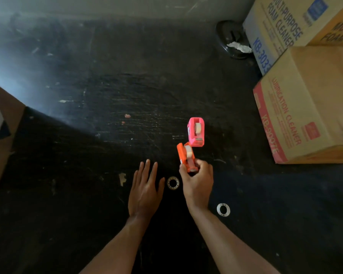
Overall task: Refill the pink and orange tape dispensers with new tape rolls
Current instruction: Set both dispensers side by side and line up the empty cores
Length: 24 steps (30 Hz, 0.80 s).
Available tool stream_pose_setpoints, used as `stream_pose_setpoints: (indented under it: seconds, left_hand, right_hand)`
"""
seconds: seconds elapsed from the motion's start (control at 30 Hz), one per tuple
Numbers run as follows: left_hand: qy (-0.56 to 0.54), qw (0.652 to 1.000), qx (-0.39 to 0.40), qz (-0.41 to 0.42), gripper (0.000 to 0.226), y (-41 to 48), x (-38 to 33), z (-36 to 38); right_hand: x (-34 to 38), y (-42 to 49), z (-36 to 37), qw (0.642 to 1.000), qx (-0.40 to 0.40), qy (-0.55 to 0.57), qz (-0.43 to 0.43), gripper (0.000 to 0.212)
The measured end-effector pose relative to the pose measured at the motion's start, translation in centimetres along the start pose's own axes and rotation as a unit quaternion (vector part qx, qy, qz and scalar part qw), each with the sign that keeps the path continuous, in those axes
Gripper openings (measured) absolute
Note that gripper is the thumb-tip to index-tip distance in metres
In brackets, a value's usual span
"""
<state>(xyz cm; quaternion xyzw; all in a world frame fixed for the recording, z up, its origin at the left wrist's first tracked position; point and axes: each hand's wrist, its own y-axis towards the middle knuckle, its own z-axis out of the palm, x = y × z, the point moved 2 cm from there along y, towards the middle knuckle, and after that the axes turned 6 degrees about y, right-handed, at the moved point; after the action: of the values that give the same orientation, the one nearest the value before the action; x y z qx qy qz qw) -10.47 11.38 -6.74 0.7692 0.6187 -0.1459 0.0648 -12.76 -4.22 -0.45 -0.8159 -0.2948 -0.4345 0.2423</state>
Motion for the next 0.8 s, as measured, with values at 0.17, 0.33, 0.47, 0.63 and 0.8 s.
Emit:
stream_pose_setpoints:
  seconds: [0.17, 0.33, 0.47, 0.63, 0.8]
  left_hand:
    - [0.012, 1.000, -0.012, 0.002, 0.063, 0.0, 0.1, 0.4]
    - [0.016, 1.000, -0.012, 0.000, 0.064, -0.1, 0.3, 0.8]
    - [0.013, 1.000, -0.006, -0.004, 0.065, -0.1, 0.4, 0.7]
    - [0.012, 1.000, -0.007, -0.011, 0.067, -0.1, 0.2, 0.7]
    - [-0.010, 1.000, 0.010, -0.014, 0.067, -0.1, 0.2, 0.3]
  right_hand:
    - [1.0, 3.5, 4.5, 1.000, 0.000, 0.009, 0.004, 0.033]
    - [1.7, 5.7, 7.7, 1.000, -0.019, 0.005, 0.010, 0.035]
    - [2.1, 6.4, 8.5, 0.999, -0.027, -0.017, 0.016, 0.042]
    - [2.1, 6.4, 8.9, 0.999, -0.024, -0.038, 0.015, 0.057]
    - [2.3, 5.8, 8.0, 0.999, 0.010, -0.028, 0.026, 0.072]
